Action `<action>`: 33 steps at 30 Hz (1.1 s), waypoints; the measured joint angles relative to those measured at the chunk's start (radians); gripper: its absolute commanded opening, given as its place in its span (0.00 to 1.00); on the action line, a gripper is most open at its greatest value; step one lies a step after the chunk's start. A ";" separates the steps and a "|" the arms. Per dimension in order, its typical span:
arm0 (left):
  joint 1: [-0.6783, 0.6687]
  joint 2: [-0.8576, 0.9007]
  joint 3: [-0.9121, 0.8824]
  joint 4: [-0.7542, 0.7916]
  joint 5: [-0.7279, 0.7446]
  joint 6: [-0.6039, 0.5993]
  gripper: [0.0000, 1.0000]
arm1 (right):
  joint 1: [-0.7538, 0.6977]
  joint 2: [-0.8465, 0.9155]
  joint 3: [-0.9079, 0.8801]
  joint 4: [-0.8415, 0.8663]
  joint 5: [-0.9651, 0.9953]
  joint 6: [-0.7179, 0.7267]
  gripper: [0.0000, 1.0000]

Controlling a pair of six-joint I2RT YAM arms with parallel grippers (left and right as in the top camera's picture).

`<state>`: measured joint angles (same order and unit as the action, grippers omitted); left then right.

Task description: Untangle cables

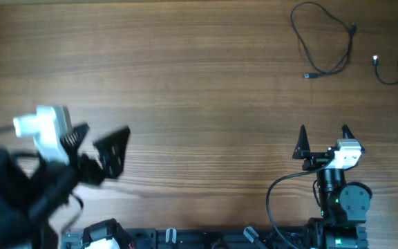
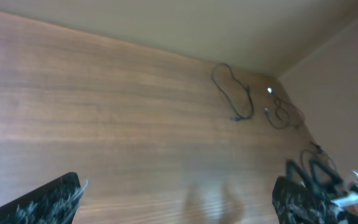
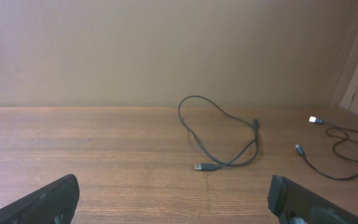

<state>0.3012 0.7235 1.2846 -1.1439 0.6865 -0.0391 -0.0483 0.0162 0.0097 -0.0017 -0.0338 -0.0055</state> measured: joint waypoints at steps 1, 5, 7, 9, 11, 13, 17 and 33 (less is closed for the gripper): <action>0.000 -0.039 0.000 -0.041 0.000 0.000 1.00 | 0.000 0.000 0.000 0.000 0.000 0.000 1.00; -0.002 -0.121 0.002 -0.188 -0.027 0.000 1.00 | 0.000 -0.001 -0.001 0.000 0.000 0.000 1.00; -0.006 -0.155 0.001 -0.200 -0.050 0.000 1.00 | 0.000 -0.001 -0.002 0.000 0.000 0.000 1.00; -0.021 -0.214 0.001 -0.200 -0.060 0.000 1.00 | 0.000 -0.001 -0.002 0.000 0.000 0.000 1.00; -0.079 -0.270 0.001 -0.200 -0.069 0.000 1.00 | 0.000 -0.001 -0.002 0.000 0.000 0.000 0.99; -0.150 -0.338 0.001 -0.200 -0.085 0.000 1.00 | 0.000 -0.001 -0.002 0.000 0.000 0.000 1.00; -0.204 -0.502 -0.017 -0.189 -0.119 0.000 1.00 | 0.000 -0.001 -0.002 0.000 0.000 0.000 1.00; -0.249 -0.704 -0.818 0.748 -0.164 0.001 1.00 | 0.000 -0.003 -0.002 0.000 -0.003 0.000 1.00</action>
<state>0.0525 0.0193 0.4667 -0.3954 0.5224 -0.0380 -0.0483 0.0135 0.0074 -0.0013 -0.0368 -0.0055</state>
